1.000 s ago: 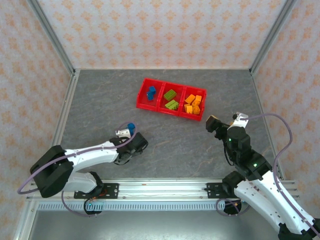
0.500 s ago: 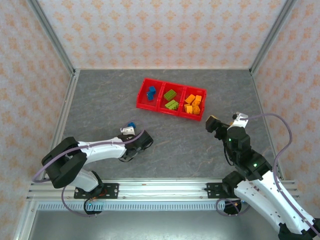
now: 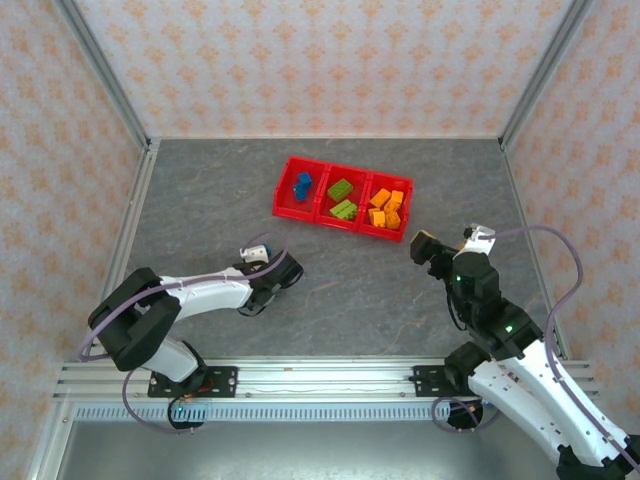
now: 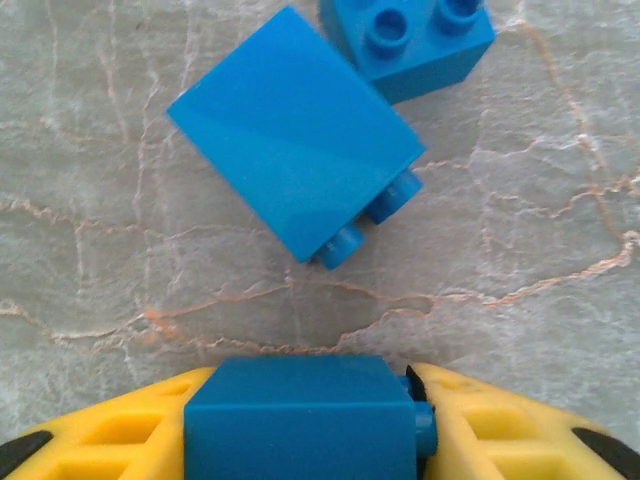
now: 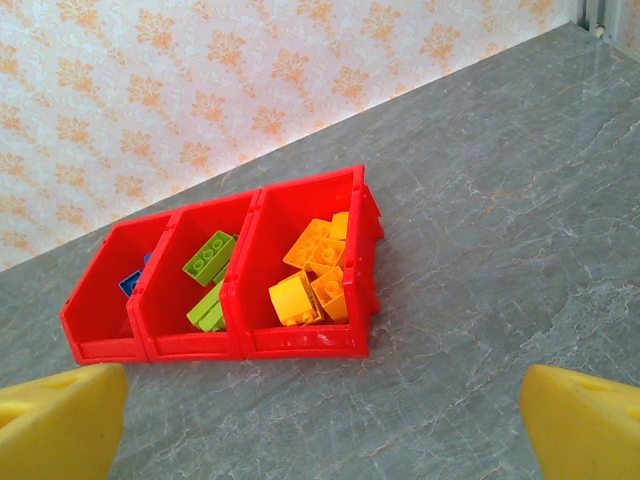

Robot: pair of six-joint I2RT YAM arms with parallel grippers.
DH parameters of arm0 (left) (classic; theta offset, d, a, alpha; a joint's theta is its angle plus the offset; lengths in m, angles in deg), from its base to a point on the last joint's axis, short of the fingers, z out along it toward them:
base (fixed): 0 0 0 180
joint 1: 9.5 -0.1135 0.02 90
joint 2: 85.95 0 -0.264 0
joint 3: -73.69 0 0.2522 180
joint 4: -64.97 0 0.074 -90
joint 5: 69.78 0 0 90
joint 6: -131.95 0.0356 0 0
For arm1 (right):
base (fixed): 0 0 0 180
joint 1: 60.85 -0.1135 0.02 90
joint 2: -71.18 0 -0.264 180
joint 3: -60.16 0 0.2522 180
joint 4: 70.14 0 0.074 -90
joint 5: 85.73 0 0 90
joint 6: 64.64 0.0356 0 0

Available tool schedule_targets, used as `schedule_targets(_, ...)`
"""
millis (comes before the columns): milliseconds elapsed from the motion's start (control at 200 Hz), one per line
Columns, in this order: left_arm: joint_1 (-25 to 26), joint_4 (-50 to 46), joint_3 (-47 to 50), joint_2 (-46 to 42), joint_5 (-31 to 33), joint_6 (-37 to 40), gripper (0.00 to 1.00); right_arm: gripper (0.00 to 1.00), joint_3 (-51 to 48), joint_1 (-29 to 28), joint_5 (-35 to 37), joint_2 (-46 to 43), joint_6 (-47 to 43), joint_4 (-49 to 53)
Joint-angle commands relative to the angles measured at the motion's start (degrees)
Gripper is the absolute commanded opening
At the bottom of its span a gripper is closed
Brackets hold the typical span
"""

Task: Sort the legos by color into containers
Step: Pick up the lego from the bottom-left of the table, then place the lego in the container.

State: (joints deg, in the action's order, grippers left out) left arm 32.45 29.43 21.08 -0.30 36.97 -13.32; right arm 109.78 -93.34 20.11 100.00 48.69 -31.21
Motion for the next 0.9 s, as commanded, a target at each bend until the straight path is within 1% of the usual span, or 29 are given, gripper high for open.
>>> schedule_targets(0, -0.4, 2.0, -1.4, -1.2, 1.3, 2.1, 0.41, 1.00, -0.5, -0.4, 0.9, 0.1, -0.6, -0.9)
schedule_targets(35, -0.4, 2.0, -1.5, -2.0, 1.9, 2.1, 0.38, 1.00, -0.5, -0.4, 0.9, 0.1, -0.7, -0.9)
schedule_targets(125, 0.2, 1.0, -2.1, -4.9, 3.3, 2.0, 0.35, 1.00, -0.5, -0.4, 0.9, 0.1, -0.7, -0.8)
schedule_targets(305, 1.9, -5.1, -7.3, -11.8, 8.1, 2.7, 0.35, 1.00, -0.4, -0.4, 1.2, 0.3, -0.6, -0.7)
schedule_targets(390, 2.0, -6.2, -11.1, -14.7, 10.6, 5.4, 0.36, 1.00, -0.4, -0.4, 1.2, 0.4, -0.5, -0.6)
schedule_targets(481, 1.1, -4.7, -15.7, -15.4, 14.3, 12.0, 0.37, 1.00, -0.3, -0.4, 1.3, 0.6, -0.5, -0.5)
schedule_targets(526, -0.6, -4.3, -18.7, -14.1, 15.3, 15.4, 0.37, 1.00, -0.3, -0.4, 1.3, 0.8, -0.6, -0.5)
schedule_targets(621, -5.6, -4.0, -26.6, -9.4, 15.1, 22.1, 0.37, 1.00, 0.0, -0.4, 1.3, 0.9, -0.5, -0.1)
schedule_targets(691, -8.7, -2.7, -32.5, -5.1, 13.1, 27.0, 0.37, 1.00, 0.1, -0.6, 1.7, 0.8, -0.2, 0.2)
schedule_targets(806, -11.0, -0.7, -42.2, 2.8, 10.6, 32.7, 0.38, 1.00, 0.3, -1.5, 2.7, 0.4, 0.2, 0.8)
schedule_targets(891, -12.4, -1.5, -49.4, 9.6, 7.8, 34.8, 0.38, 1.00, 0.2, -2.1, 3.3, 0.1, 0.4, 0.9)
